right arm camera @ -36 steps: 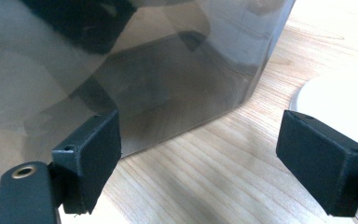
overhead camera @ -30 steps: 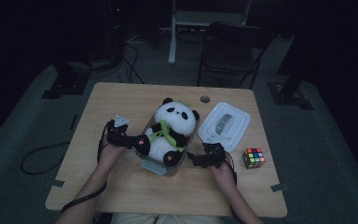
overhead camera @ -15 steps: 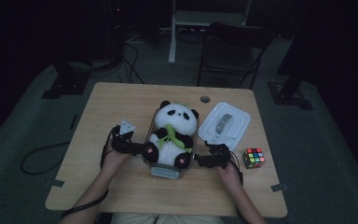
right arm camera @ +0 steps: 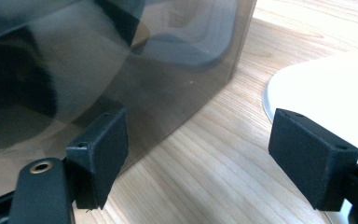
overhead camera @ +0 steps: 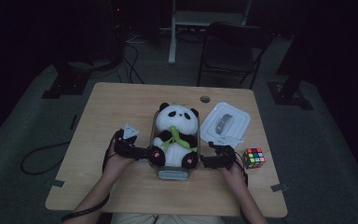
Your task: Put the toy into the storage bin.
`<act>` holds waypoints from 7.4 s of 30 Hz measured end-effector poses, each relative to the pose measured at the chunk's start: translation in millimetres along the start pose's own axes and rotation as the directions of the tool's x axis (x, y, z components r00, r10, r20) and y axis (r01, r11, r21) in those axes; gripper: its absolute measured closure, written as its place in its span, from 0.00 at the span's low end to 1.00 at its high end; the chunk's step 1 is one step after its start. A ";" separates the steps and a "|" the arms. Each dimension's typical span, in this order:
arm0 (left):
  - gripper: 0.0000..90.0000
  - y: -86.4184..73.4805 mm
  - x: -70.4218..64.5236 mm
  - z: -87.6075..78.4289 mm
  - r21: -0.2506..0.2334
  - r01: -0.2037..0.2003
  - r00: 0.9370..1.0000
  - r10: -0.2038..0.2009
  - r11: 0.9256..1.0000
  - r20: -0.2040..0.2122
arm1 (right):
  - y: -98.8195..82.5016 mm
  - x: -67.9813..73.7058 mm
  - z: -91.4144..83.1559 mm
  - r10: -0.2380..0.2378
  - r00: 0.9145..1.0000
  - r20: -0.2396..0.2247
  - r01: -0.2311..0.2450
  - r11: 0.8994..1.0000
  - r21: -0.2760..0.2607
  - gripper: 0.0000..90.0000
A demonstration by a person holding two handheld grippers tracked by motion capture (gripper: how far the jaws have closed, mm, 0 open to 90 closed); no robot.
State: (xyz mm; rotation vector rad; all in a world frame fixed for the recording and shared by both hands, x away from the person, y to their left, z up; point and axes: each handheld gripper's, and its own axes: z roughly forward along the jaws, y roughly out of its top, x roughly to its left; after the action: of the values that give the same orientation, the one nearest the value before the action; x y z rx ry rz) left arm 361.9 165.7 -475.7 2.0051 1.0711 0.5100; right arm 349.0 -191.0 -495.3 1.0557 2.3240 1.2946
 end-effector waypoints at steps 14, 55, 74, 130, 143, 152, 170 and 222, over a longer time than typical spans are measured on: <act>0.01 2.7 -3.9 2.4 0.001 0.015 0.999 -0.015 1.000 0.050 | 4.3 -6.8 -17.7 0.010 0.999 0.031 -0.009 1.000 -0.014 0.20; 0.51 49.3 -63.1 -98.4 -0.167 -0.181 0.930 0.224 0.969 0.292 | 72.9 61.5 -109.0 -0.131 0.991 -0.027 0.123 0.972 -0.199 0.92; 0.89 44.9 -76.9 -96.3 -0.129 -0.313 0.889 0.338 0.941 0.308 | 60.6 76.6 -84.2 -0.160 0.979 -0.129 0.157 0.987 -0.029 1.00; 0.29 106.8 -42.0 -32.6 -0.215 -0.115 0.957 0.166 0.970 0.236 | 119.2 18.2 -43.0 -0.005 0.998 -0.064 -0.005 0.988 -0.154 0.24; 0.59 110.5 -52.4 -13.8 -0.157 -0.194 0.955 0.223 0.968 0.197 | 135.6 13.5 -13.8 0.059 0.998 0.007 -0.058 0.992 -0.109 0.29; 0.65 106.9 -48.9 -8.6 -0.150 -0.169 0.960 0.197 0.974 0.199 | 132.9 26.4 3.5 -0.028 0.991 -0.129 0.026 1.000 -0.015 0.12; 0.74 101.5 -41.2 4.2 -0.081 -0.151 0.966 0.164 0.985 0.199 | 129.0 32.0 3.9 -0.035 0.998 -0.044 0.035 0.999 0.006 0.90; 0.13 79.3 -31.6 -20.7 -0.004 -0.142 0.961 0.139 0.990 0.241 | 95.1 10.4 -28.7 0.104 0.993 -0.057 -0.103 0.994 0.024 0.15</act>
State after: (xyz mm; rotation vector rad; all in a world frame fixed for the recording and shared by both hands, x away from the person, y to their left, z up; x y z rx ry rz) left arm 371.0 122.7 -399.7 2.1024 0.7904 0.3219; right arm 370.0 -169.8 -400.0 1.1745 2.3582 1.3578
